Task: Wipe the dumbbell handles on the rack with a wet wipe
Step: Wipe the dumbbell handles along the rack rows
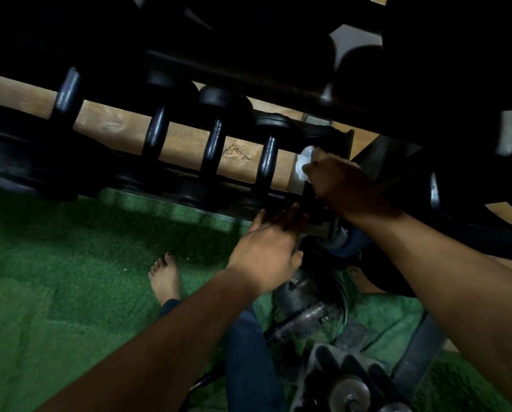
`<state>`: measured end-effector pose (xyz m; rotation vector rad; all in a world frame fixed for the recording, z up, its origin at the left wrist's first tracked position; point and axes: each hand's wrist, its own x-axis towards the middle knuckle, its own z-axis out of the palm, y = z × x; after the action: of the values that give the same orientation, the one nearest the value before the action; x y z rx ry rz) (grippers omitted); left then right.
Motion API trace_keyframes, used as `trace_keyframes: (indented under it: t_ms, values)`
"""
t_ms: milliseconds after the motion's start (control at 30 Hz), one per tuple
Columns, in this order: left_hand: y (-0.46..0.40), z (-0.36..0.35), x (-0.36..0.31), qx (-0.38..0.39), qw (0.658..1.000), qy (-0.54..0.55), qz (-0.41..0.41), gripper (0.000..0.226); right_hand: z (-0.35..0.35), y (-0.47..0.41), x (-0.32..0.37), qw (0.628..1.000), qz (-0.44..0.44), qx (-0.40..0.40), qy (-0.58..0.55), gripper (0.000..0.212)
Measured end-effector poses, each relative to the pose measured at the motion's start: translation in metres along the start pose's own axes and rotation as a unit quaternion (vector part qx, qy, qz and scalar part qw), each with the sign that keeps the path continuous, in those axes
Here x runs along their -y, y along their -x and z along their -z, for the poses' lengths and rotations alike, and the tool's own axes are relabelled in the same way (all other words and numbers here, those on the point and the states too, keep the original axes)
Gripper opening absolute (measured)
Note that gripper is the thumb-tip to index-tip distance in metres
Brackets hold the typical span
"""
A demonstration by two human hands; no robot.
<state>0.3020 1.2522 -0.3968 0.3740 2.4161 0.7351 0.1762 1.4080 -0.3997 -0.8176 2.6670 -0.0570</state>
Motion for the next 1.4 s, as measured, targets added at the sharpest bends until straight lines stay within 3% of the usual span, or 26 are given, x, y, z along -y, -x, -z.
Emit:
trace_keyframes:
  t_ms: [67,233,400,700,933,1033,1133,1200,1267,1400]
  values:
    - [0.000,0.000,0.001,0.003,1.000,0.002,-0.003,0.076,0.001,0.000,0.000,1.000,0.017,0.021,0.002,0.032]
    - [0.000,0.000,0.001,0.008,1.000,0.007,-0.005,0.076,-0.006,-0.007,-0.009,0.988,-0.138,-0.056,0.043,0.017]
    - [-0.001,-0.001,0.003,0.007,1.000,0.009,-0.006,0.077,-0.017,-0.008,-0.004,0.965,-0.217,-0.088,-0.116,0.025]
    - [-0.001,0.000,0.004,0.013,1.000,0.012,-0.006,0.078,-0.027,-0.016,0.009,0.936,-0.313,-0.116,-0.115,0.032]
    - [-0.002,0.001,0.003,0.020,1.000,0.003,-0.004,0.078,-0.028,-0.015,-0.007,0.905,-0.354,-0.093,-0.216,0.030]
    - [-0.002,0.000,0.003,0.025,1.000,0.002,0.000,0.078,-0.028,-0.017,-0.010,0.869,-0.383,-0.092,-0.299,0.026]
    - [-0.002,-0.002,0.003,0.029,1.000,-0.001,0.000,0.078,-0.031,-0.014,-0.016,0.821,-0.420,-0.026,-0.386,0.026]
    - [-0.002,-0.003,0.003,0.031,1.000,0.000,0.002,0.079,-0.030,-0.011,-0.022,0.823,-0.410,0.061,-0.390,0.029]
    - [-0.003,-0.003,0.002,0.031,1.000,0.003,0.003,0.079,-0.030,-0.014,-0.026,0.799,-0.413,0.071,-0.431,0.033]
    - [-0.003,-0.003,0.001,0.034,0.999,-0.003,0.002,0.077,-0.034,-0.013,-0.026,0.836,-0.391,0.047,-0.383,0.041]
